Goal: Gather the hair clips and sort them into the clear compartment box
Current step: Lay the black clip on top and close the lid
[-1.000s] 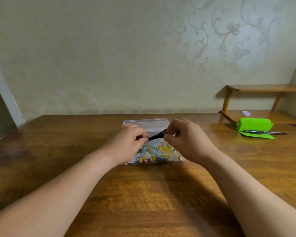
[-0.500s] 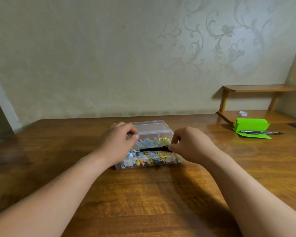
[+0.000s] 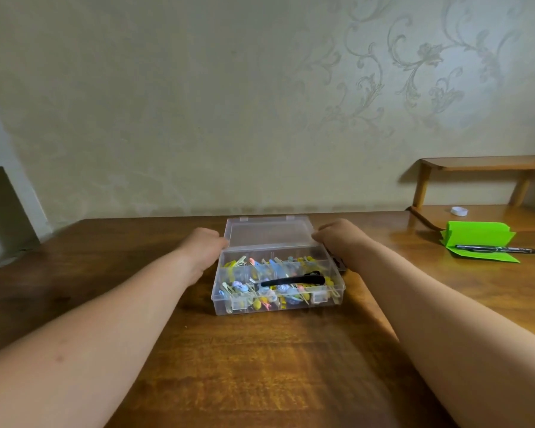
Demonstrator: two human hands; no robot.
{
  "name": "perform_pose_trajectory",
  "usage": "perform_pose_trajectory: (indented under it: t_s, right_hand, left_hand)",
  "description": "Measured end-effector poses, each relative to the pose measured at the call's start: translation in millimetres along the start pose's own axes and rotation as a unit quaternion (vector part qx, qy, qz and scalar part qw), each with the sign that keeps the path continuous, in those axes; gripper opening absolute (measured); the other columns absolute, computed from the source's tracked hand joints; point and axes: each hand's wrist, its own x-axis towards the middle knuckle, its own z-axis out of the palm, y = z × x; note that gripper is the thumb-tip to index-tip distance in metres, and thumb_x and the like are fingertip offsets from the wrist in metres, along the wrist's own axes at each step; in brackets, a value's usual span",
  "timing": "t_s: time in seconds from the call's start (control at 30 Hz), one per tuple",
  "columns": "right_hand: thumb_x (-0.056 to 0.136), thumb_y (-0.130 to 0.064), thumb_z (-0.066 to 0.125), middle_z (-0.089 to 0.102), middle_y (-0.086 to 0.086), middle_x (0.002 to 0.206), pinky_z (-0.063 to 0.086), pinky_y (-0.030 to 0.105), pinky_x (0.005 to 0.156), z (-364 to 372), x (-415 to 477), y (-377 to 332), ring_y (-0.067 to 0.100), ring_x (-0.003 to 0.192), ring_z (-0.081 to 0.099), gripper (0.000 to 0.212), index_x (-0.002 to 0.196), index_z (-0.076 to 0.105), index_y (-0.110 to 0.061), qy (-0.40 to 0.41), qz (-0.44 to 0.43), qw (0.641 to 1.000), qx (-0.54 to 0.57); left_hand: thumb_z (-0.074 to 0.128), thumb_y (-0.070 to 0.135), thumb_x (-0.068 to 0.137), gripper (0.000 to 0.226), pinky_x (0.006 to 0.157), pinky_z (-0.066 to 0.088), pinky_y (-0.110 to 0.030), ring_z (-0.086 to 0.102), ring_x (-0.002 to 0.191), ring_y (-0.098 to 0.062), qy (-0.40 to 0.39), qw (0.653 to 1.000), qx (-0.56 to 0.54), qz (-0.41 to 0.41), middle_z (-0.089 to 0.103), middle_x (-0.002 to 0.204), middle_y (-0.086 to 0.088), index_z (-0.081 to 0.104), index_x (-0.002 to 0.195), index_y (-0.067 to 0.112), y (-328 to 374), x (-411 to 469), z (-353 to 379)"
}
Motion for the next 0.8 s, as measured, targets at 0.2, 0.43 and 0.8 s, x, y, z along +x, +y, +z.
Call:
perform_pose_trajectory:
  t_s: [0.2,0.43,0.8]
  right_hand:
    - [0.100,-0.002,0.053,0.074,0.010,0.102,0.059,0.038,0.078,-3.1,-8.7,4.8,0.022,0.089,0.069,0.036,0.127,0.071,-0.019,-0.056,-0.054,0.976,0.202]
    - [0.106,-0.047,0.047,0.075,0.004,0.121,0.046,0.044,0.100,-26.6,-31.9,16.6,0.024,0.121,0.065,0.037,0.108,0.076,-0.024,-0.058,-0.079,0.960,0.261]
    - [0.098,-0.058,0.064,0.071,-0.007,0.116,0.056,0.036,0.094,-25.6,-87.4,43.8,0.008,0.104,0.068,0.027,0.116,0.073,-0.040,0.022,-0.208,0.971,-0.116]
  left_hand:
    - [0.058,0.009,0.105,0.039,0.109,0.049,-0.045,0.067,0.115,-0.024,-0.011,0.992,-0.124,0.033,0.072,0.132,-0.008,0.064,0.140,0.024,6.7,-6.0,-2.8]
    - [0.040,0.051,0.111,0.051,0.114,0.042,-0.046,0.061,0.131,-0.020,-0.055,0.968,-0.240,0.053,0.074,0.135,-0.003,0.072,0.131,0.017,3.1,-29.5,-21.8]
    - [0.058,0.034,0.111,0.025,0.120,0.031,-0.030,0.044,0.142,-0.008,-0.042,0.974,0.091,0.203,0.048,0.149,0.014,0.073,0.130,0.035,-32.1,-90.5,-14.0]
